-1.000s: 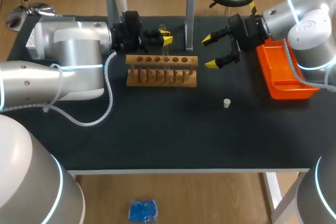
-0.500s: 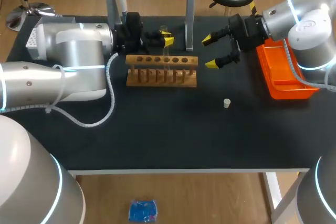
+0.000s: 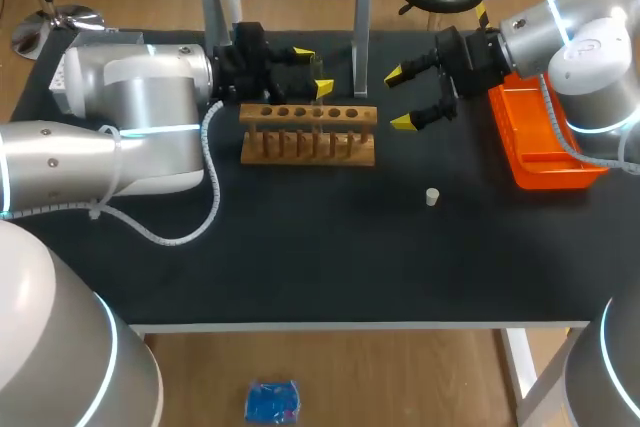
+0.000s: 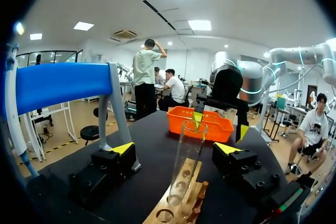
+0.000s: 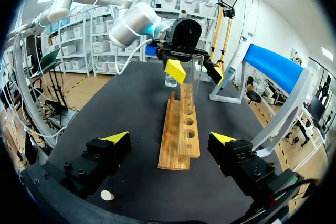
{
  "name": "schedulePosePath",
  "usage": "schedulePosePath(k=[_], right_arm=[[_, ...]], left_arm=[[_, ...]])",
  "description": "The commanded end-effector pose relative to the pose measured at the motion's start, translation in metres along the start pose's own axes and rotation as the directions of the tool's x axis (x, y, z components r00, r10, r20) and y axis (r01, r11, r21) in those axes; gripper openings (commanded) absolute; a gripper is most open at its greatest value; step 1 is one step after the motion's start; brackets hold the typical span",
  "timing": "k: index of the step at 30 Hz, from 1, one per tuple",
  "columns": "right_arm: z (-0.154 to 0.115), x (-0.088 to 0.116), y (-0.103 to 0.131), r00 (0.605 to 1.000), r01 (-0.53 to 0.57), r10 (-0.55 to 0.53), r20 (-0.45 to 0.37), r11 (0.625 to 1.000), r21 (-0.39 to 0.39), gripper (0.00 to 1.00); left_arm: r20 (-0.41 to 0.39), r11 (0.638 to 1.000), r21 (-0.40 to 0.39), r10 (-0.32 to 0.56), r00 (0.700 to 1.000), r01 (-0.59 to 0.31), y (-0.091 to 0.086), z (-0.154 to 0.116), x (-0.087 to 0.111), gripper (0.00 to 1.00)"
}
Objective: Invert the test tube, pick up the pipette, mount the tip to pipette, aspirate from beaker and dispense into the tube, eject the tip, return the pipette, and cap with the stopper.
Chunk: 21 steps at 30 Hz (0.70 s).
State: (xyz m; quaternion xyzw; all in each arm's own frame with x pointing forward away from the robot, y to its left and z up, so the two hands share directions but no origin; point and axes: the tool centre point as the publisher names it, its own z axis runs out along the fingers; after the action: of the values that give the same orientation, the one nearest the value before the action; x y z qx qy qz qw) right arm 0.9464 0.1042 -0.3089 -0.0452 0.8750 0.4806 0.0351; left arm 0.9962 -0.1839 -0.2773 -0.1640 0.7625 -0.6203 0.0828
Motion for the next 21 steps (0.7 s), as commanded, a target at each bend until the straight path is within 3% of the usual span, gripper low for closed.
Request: schedulePosePath(k=[1,13,21], right_arm=[[-0.002,0.0,0.001,1.0,-0.001,0.001,-0.003,1.0,0.004,1.0],[-0.002,0.0,0.001,1.0,-0.001,0.001,-0.003,1.0,0.004,1.0],[-0.002,0.0,0.001,1.0,-0.001,0.001,-0.003,1.0,0.004,1.0]], left_arm=[[0.009,1.0,-0.008,0.011,1.0,-0.011,-0.003,-0.001,0.004,1.0],[0.034,0.996,-0.062,0.072,0.997,-0.07,-0.029,-0.035,-0.001,1.0],[0.047,0.995,-0.075,0.073,0.996,-0.069,-0.043,-0.085,0.001,1.0]])
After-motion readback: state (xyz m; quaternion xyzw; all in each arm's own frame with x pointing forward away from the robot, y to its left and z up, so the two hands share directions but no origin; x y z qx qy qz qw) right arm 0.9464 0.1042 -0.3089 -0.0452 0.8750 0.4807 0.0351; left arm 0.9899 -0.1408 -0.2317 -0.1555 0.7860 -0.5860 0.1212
